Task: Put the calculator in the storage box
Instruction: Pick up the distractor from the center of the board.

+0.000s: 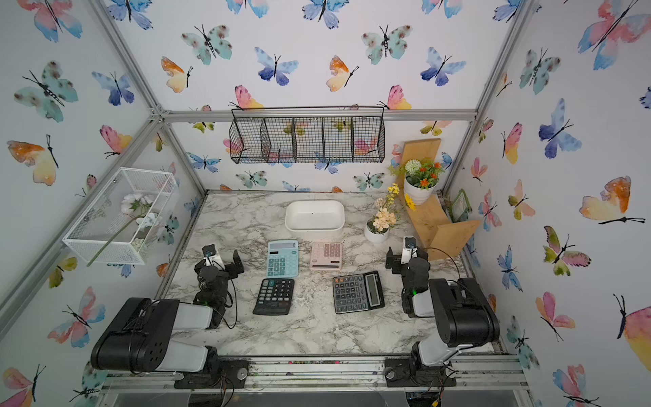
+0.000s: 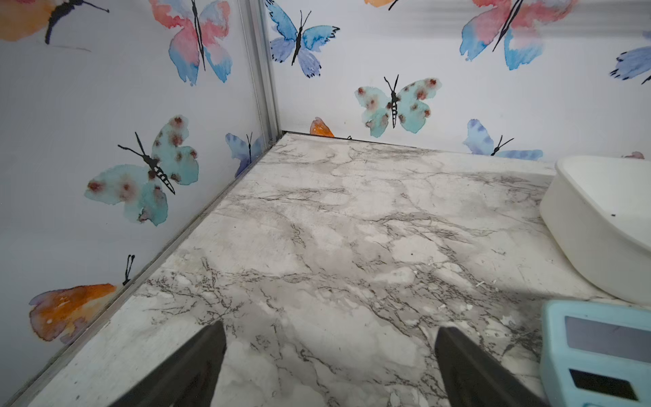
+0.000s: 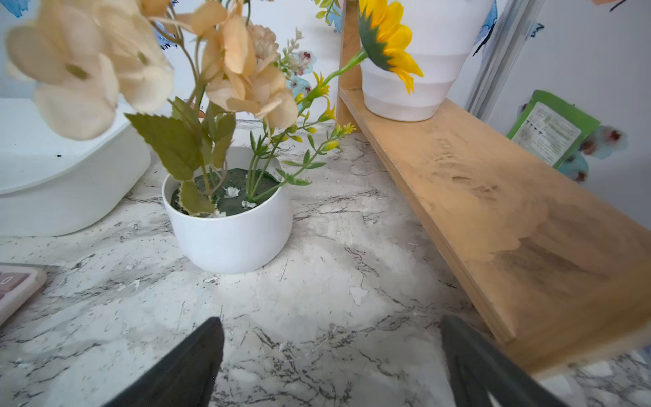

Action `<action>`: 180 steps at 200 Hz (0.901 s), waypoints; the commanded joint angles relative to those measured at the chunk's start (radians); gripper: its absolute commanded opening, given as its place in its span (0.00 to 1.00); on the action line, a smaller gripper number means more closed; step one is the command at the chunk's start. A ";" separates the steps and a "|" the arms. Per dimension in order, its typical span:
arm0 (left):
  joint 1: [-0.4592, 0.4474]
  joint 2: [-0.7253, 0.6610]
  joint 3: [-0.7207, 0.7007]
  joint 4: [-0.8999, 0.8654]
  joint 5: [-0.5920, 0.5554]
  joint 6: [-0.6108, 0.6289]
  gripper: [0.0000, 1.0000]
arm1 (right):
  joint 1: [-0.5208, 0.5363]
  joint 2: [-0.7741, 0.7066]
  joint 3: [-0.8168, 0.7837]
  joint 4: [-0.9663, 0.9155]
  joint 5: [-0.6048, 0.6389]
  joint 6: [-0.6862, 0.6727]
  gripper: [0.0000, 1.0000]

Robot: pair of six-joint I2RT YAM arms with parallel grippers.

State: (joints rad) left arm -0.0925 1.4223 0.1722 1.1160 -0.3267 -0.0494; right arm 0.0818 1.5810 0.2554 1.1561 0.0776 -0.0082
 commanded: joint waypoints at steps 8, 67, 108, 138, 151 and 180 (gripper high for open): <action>0.005 -0.015 0.016 0.000 0.027 -0.004 0.99 | -0.003 -0.006 0.017 0.004 -0.012 0.007 0.99; 0.004 -0.015 0.016 -0.001 0.027 -0.005 0.99 | -0.002 -0.006 0.015 0.006 -0.012 0.007 0.99; 0.014 -0.017 0.019 -0.007 0.048 -0.009 0.99 | -0.002 -0.006 0.015 0.006 -0.012 0.007 0.99; 0.014 -0.017 0.018 -0.008 0.048 -0.009 0.99 | -0.003 -0.006 0.015 0.006 -0.012 0.008 0.99; 0.014 -0.016 0.019 -0.008 0.048 -0.010 0.99 | -0.002 -0.006 0.017 0.004 -0.012 0.008 0.99; 0.014 -0.016 0.018 -0.008 0.047 -0.010 0.99 | -0.003 -0.001 0.024 -0.005 -0.016 0.008 0.99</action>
State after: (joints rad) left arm -0.0841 1.4223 0.1722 1.1011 -0.3084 -0.0509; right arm 0.0818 1.5810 0.2558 1.1557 0.0776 -0.0082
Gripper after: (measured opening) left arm 0.987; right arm 0.987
